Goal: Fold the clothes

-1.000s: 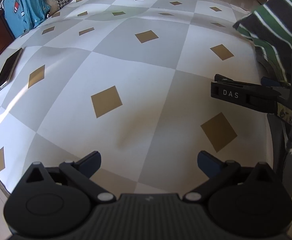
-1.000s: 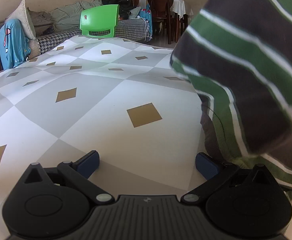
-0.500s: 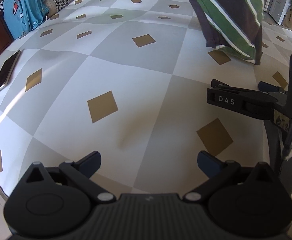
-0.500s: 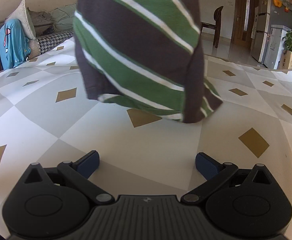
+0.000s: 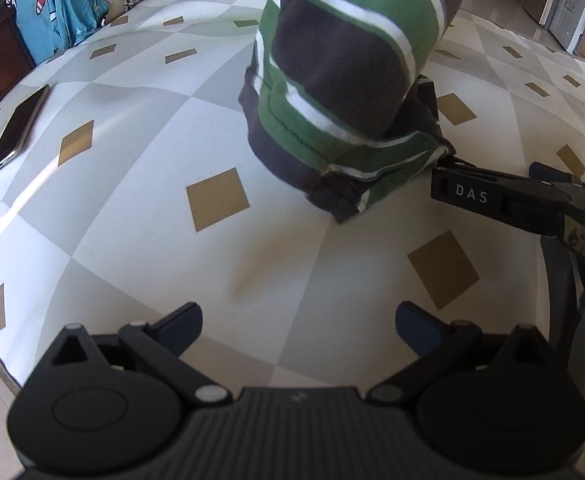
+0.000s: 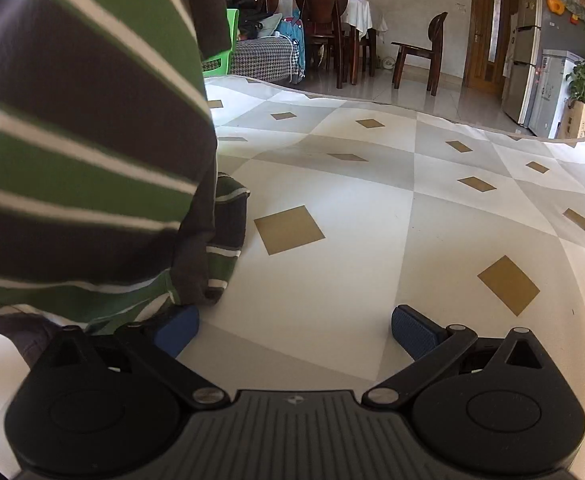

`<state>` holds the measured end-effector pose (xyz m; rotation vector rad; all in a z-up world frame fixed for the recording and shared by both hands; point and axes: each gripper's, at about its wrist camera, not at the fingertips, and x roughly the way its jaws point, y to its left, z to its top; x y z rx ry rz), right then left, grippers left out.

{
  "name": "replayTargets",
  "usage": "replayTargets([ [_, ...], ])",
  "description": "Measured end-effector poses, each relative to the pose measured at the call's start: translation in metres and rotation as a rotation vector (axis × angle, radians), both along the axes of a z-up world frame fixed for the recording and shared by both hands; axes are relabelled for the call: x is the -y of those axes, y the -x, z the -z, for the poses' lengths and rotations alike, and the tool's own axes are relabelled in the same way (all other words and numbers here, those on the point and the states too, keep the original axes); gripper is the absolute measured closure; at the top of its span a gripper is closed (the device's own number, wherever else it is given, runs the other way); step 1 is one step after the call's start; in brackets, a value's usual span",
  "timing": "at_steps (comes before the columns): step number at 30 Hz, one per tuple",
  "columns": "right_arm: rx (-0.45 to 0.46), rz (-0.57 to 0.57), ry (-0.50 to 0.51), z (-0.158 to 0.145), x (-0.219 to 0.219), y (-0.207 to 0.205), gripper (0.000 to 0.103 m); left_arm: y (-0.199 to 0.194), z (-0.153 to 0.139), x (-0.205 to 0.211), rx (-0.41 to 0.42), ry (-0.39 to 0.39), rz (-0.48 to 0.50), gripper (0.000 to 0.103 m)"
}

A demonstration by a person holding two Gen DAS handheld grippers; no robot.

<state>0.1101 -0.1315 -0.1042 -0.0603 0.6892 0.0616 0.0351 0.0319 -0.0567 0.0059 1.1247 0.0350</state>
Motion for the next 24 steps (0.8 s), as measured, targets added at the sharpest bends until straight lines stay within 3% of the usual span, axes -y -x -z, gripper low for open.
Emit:
replayTargets([
  [24,0.000,0.000,0.000,0.000,0.000,0.000,0.000,0.008,0.012,0.008,-0.059,0.008,0.024,0.000],
])
